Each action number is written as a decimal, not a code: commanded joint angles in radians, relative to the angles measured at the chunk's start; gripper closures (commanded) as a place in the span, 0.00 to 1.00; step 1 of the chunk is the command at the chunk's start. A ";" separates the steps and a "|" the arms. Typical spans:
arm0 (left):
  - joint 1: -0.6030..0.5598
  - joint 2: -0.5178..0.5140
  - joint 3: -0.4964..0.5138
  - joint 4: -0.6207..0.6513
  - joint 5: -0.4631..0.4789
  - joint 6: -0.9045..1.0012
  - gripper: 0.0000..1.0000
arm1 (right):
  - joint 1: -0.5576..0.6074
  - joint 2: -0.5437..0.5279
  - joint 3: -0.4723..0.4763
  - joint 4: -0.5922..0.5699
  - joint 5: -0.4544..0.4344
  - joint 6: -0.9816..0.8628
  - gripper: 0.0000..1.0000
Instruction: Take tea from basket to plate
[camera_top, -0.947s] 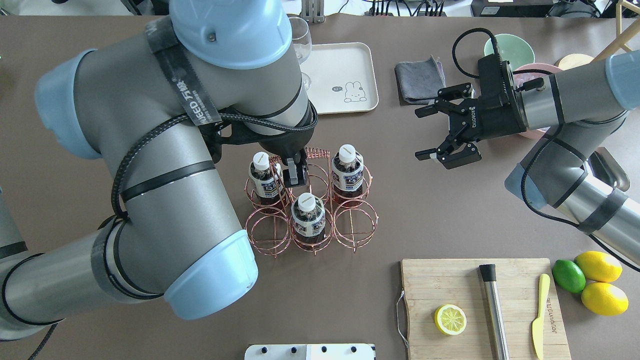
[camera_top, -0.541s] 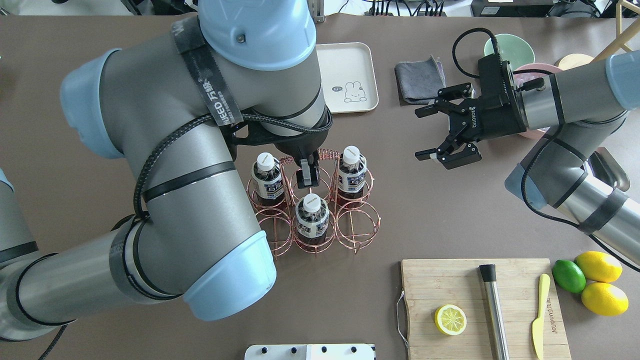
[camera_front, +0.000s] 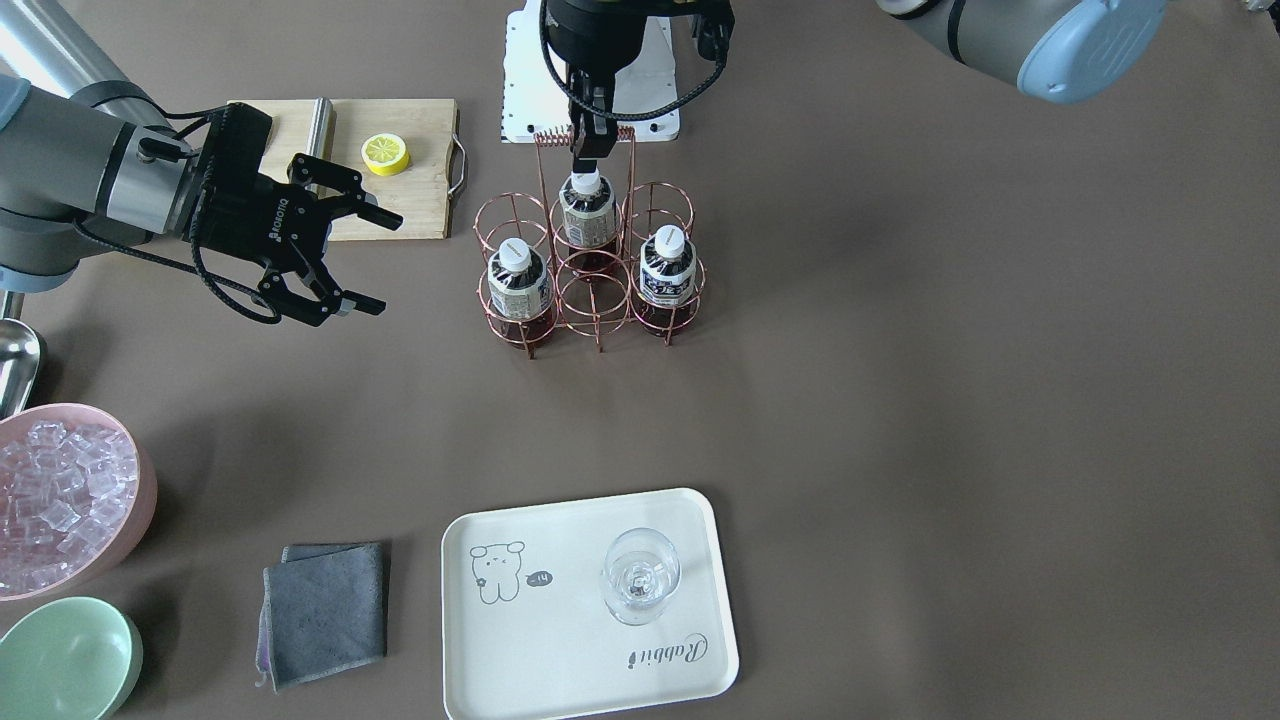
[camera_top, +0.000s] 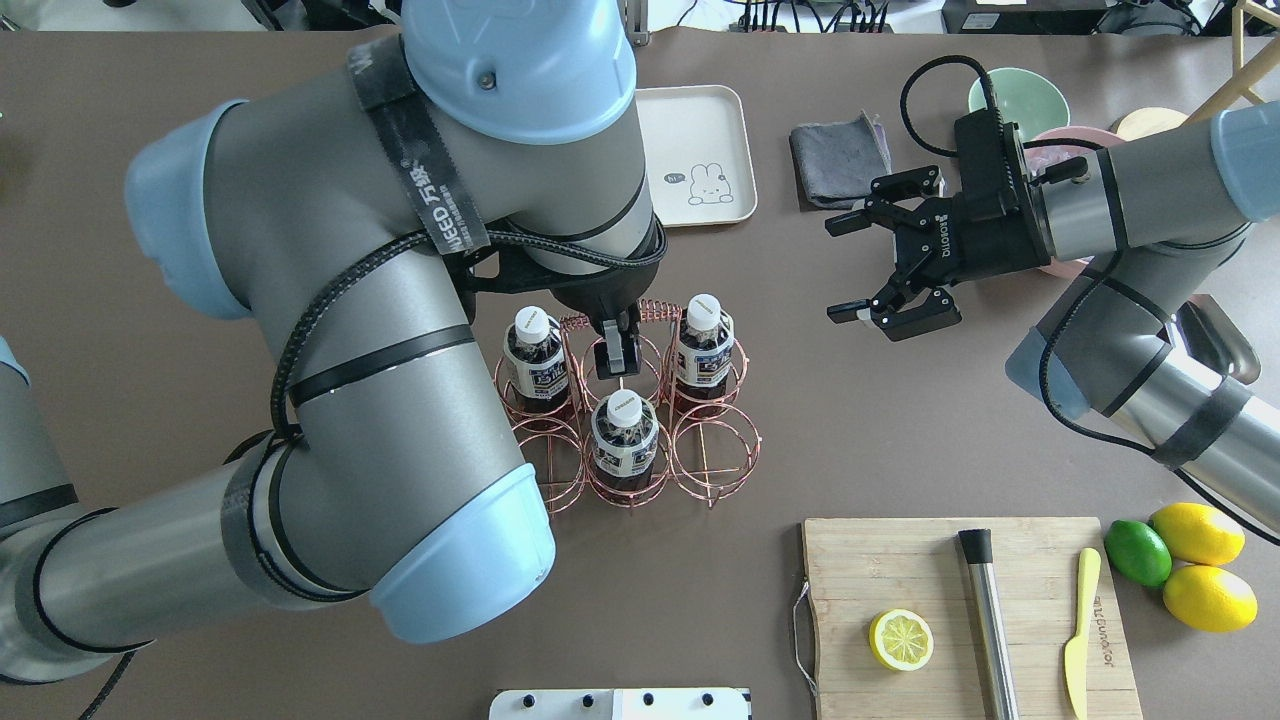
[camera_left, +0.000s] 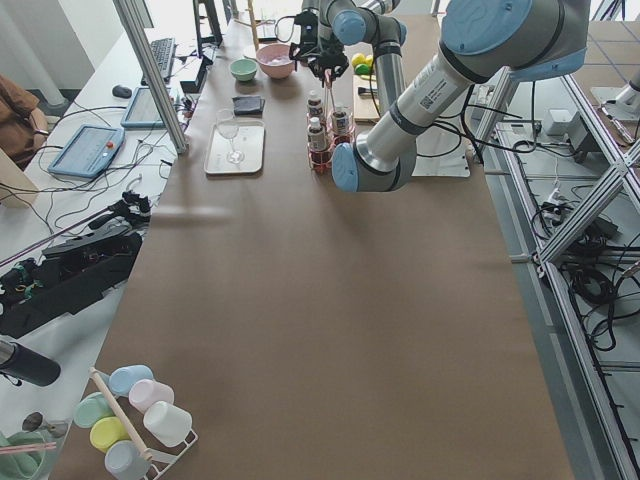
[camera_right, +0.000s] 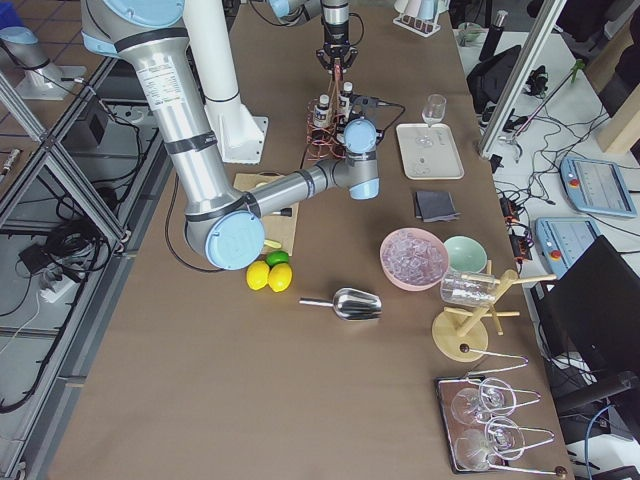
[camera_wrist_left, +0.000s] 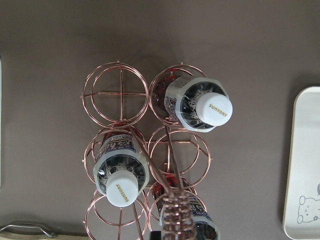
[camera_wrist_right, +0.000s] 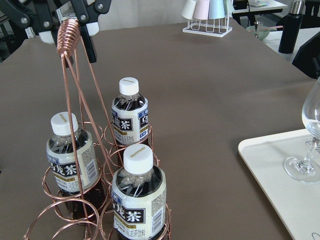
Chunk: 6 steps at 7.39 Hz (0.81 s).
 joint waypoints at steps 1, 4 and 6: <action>-0.001 0.001 -0.001 0.000 0.000 0.000 1.00 | -0.002 -0.003 -0.018 0.067 0.000 0.001 0.01; 0.000 0.001 -0.001 0.000 0.002 0.000 1.00 | -0.024 0.010 -0.018 0.069 -0.014 0.001 0.01; 0.000 0.002 -0.001 0.000 0.002 0.000 1.00 | -0.033 0.011 -0.020 0.087 -0.037 0.002 0.01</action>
